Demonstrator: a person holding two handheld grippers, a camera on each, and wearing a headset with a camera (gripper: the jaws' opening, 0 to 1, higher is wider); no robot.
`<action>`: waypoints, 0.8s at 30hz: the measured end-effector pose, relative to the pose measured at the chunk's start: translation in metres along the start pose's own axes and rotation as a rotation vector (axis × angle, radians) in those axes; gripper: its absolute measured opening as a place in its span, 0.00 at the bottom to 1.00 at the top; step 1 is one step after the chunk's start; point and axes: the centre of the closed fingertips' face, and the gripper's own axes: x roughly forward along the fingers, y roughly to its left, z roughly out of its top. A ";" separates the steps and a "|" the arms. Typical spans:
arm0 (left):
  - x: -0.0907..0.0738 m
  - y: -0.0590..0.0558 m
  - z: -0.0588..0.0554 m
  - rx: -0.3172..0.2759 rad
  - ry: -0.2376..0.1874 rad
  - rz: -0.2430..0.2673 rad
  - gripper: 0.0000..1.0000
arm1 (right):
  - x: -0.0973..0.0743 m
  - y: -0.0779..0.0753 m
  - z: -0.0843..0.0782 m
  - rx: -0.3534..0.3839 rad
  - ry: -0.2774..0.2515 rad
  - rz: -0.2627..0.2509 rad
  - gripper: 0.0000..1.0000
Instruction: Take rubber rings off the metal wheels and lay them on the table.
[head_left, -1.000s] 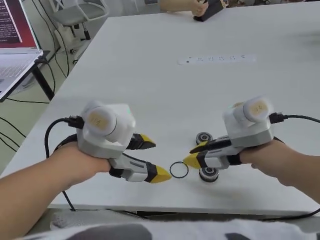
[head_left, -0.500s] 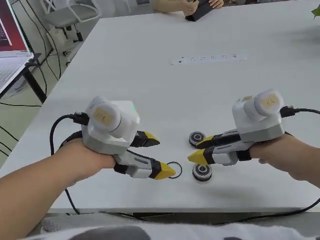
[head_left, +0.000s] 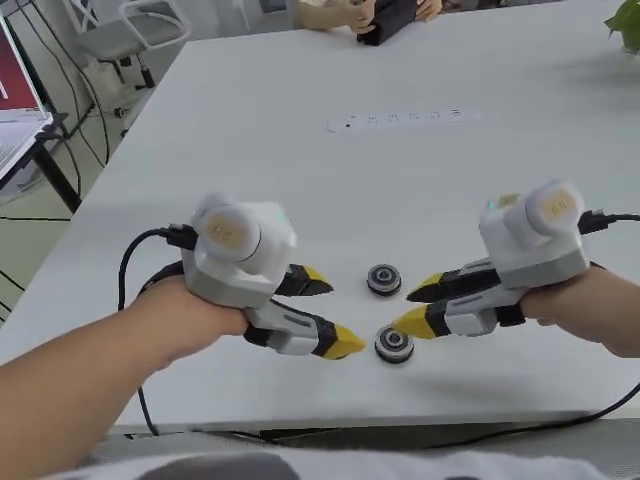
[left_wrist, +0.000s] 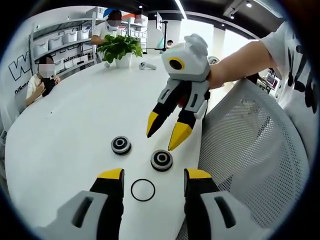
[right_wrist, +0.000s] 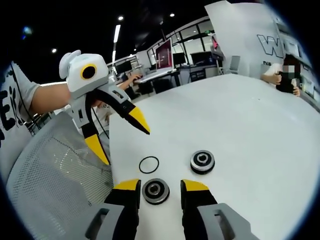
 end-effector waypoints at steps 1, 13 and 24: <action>0.001 0.000 0.000 -0.001 0.001 -0.001 0.45 | -0.001 0.000 -0.001 -0.003 0.003 0.001 0.30; 0.017 -0.005 0.000 0.009 0.019 -0.024 0.43 | -0.002 0.000 -0.017 -0.039 0.043 0.022 0.30; 0.031 -0.010 -0.003 0.014 0.041 -0.053 0.40 | 0.004 -0.003 -0.033 -0.085 0.090 0.030 0.28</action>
